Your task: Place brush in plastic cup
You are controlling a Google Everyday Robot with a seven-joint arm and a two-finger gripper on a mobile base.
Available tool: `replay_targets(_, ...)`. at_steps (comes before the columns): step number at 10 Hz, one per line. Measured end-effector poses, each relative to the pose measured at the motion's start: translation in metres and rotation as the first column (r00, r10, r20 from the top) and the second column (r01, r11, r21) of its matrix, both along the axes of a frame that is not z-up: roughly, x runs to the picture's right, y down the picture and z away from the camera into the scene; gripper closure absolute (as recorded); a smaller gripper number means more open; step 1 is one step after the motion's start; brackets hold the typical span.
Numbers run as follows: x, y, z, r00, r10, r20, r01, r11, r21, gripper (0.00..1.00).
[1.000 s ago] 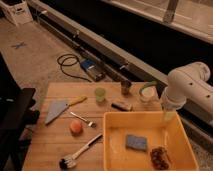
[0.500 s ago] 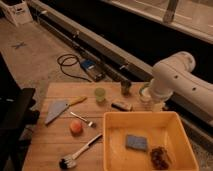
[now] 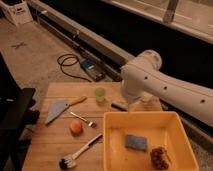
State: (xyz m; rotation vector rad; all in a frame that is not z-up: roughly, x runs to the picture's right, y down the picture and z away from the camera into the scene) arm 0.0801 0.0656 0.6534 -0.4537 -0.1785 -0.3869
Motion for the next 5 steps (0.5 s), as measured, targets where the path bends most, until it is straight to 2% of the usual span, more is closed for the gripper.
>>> replay_targets(1, -0.028, 0.013, -0.009, 0.995, -0.074, 0.068, 0.075, 0.9972, -0.007, 0.35)
replay_targets(2, -0.039, 0.018, -0.013, 0.989, -0.110, 0.096, 0.111, 0.9938, -0.005, 0.35)
replay_targets(5, -0.039, 0.018, -0.014, 0.989, -0.114, 0.097, 0.115, 0.9934, -0.004, 0.35)
